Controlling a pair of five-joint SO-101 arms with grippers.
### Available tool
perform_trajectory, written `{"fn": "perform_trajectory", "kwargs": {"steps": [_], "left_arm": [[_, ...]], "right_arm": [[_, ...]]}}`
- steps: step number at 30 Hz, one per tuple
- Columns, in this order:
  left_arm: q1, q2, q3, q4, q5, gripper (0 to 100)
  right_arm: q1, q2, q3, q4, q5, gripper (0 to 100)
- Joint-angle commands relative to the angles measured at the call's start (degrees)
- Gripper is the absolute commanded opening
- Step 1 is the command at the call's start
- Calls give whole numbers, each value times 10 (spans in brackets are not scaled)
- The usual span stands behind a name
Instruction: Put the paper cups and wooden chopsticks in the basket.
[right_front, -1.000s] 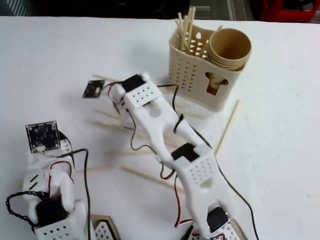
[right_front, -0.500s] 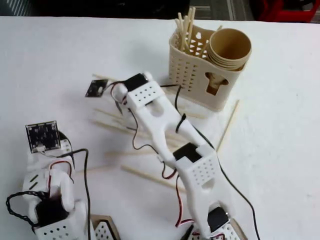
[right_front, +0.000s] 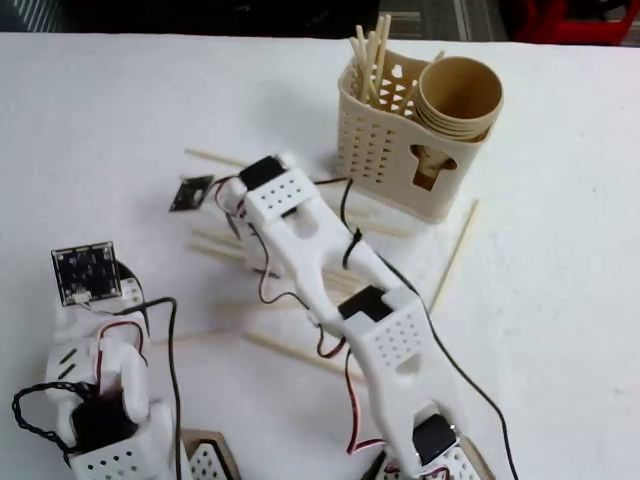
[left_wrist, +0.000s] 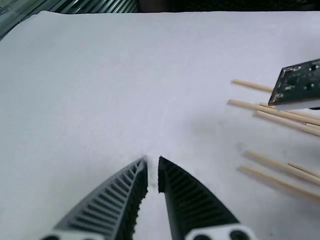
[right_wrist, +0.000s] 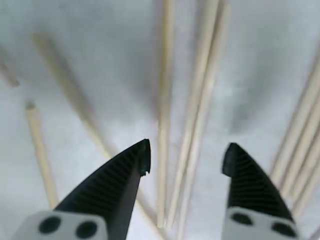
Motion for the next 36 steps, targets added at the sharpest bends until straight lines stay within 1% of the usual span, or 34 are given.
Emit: {"fn": "perform_trajectory", "kwargs": {"steps": [1, 3, 5, 8, 10, 13, 19, 28, 36], "left_arm": [[-4, -7, -4, -14, 4, 59], [-4, -7, -4, -14, 4, 59], [-4, -7, -4, -14, 4, 59], [-4, -7, -4, -14, 4, 59], [-4, -7, -4, -14, 4, 59], [-4, -7, -4, -14, 4, 59], [-4, -7, -4, -14, 4, 59], [-4, -7, -4, -14, 4, 59], [-4, -7, -4, -15, 4, 59]], "right_arm": [[-8, 7, -5, 2, -7, 287], [-17, 26, -4, -11, -5, 286], [-21, 49, -7, -28, -4, 259], [-16, 70, -9, -50, 4, 176], [-16, 75, -14, -42, 30, 105], [-16, 82, -16, -36, 37, 19], [-5, 73, -18, -29, 40, 18], [18, -48, -13, -29, 40, 18], [15, -53, 15, -29, 39, 18]]}}
